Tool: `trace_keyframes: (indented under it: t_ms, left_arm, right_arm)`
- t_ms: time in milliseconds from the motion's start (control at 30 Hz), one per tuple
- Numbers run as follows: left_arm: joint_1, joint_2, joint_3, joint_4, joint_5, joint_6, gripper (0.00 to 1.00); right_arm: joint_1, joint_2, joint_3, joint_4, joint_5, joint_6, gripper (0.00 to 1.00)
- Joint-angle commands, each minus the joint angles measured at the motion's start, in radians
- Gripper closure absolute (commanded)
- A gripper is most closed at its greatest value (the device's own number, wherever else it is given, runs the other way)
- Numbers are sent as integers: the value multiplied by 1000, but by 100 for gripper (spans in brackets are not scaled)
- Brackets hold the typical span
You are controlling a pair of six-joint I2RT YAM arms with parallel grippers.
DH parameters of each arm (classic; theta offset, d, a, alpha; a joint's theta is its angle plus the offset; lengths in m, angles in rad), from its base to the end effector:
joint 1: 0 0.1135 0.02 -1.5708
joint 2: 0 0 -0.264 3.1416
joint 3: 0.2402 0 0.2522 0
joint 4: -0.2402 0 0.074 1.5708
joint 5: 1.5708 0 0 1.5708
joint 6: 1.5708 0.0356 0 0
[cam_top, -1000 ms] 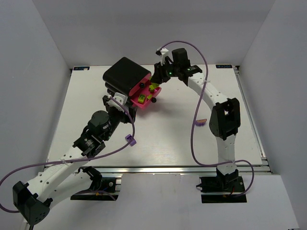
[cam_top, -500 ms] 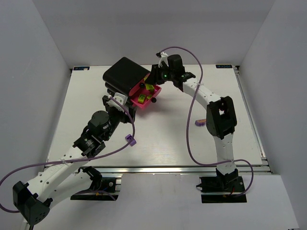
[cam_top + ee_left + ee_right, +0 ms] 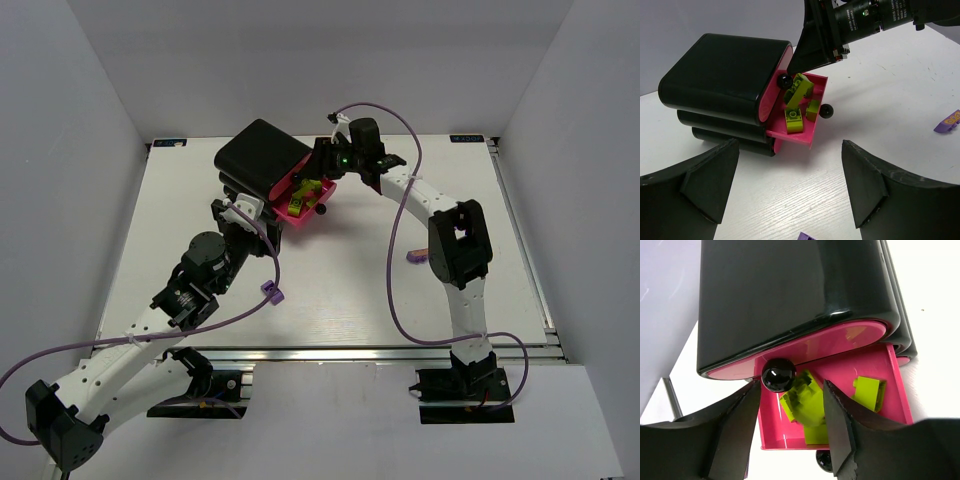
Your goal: Sort the legos into containers by color
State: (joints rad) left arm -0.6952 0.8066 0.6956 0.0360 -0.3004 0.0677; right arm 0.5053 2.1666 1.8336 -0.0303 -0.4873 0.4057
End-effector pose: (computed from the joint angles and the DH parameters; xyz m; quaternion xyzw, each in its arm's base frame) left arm 0.1566 -0.1169 0.3285 0.1754 0.7106 -0.1032 0.6735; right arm 0.4451 0.2653 0.2712 -0.1766 0.7911 0.4207 0.4074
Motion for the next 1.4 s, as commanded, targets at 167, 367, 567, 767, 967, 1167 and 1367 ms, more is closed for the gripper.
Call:
trace_keyframes:
  t_ms: [167,367,567,767,967,1167,1367]
  left_arm:
    - [5,-23,-2,13,-11,3,7]
    - [5,-26,-2,15,-5,1,7]
    - [5,-27,-1,15,10,-2,12]
    - [5,-14,4,8,24,-3,43]
    - [5,-11,-2,10,-8,4,75]
    - [5,3,1,8,-5,3,71]
    - [5,8,1,7,1,4,65]
  right_arm:
    - [-8,-47,-16,35,-7,-25,54]
    - [-27,-169,-111,46,27,-160,76]
    - [-28,-263,-186,-143,-219,-710,99]
    - [27,-176,-109,-428,-84,-1059,100]
    - [58,-103,-108,-363,111,-1029,100]
    - [62,-105,-111,-329,204,-1027,100]
    - [70,-79,-116,-318,139,-1021,100]
